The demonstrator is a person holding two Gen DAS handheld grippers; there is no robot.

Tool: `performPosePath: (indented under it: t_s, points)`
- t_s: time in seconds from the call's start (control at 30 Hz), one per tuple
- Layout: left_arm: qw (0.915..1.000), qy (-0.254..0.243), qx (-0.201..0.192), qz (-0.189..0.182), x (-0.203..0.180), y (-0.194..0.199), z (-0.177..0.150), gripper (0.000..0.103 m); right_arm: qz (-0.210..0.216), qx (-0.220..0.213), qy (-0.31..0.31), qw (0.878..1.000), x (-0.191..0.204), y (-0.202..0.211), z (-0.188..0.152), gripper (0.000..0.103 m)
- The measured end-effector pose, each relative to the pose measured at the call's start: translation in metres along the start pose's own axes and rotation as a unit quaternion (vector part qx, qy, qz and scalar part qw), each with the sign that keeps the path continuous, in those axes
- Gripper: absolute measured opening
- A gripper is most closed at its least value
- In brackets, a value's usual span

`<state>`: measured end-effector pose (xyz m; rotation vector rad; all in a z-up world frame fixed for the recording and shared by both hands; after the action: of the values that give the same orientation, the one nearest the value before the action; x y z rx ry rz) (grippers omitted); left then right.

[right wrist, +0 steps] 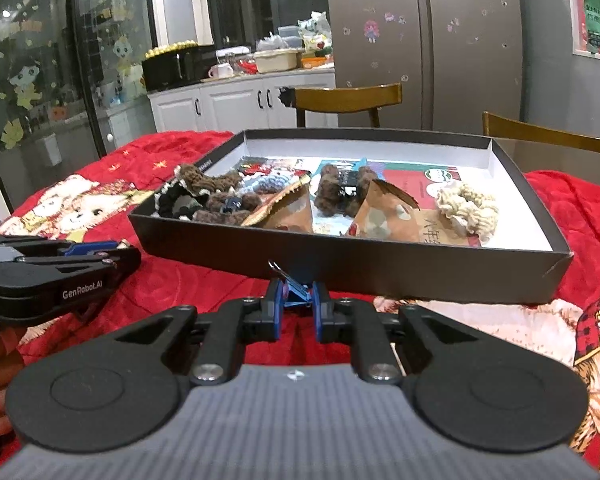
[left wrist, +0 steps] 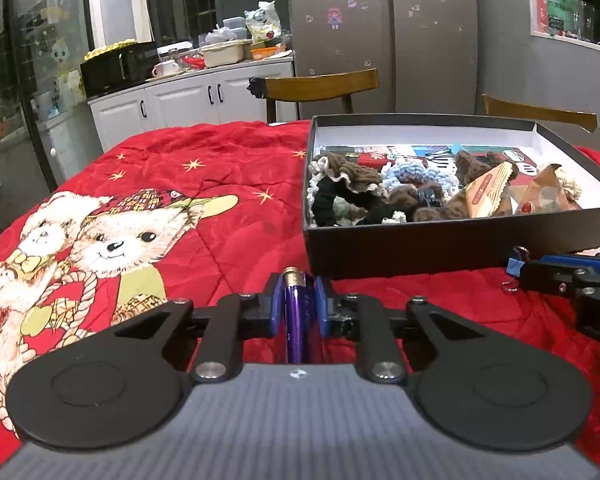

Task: Organize objects
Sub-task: 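Lift the purple lighter and blue clip and carry both over the open box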

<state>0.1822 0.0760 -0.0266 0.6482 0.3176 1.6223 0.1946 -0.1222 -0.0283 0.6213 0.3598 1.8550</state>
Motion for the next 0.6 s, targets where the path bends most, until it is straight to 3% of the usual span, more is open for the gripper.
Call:
performPosePath:
  t_s: [0.33,0.6]
  points:
    - [0.9987,0.039,0.026,-0.018,0.013,0.008,-0.001,0.021,0.017,-0.014,-0.006,1.0,0.004,0.01,0.006,0.017]
    - [0.9976,0.061,0.014,-0.03,0.03,0.024,0.017,0.019,0.049,-0.027,-0.087,0.995,-0.013,0.026,0.026,0.017]
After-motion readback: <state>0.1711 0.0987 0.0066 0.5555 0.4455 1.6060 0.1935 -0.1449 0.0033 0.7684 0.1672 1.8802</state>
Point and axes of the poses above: each gripper's, at about its wrist camera, not at the fingertips, and y roughly against the way its jaws point, x to its left, z to its top, the point moved 8 cm from there along -y, roughly the way its jaws point, and after that the axes turned 9 degrees about -y, right-handed, at the moved point
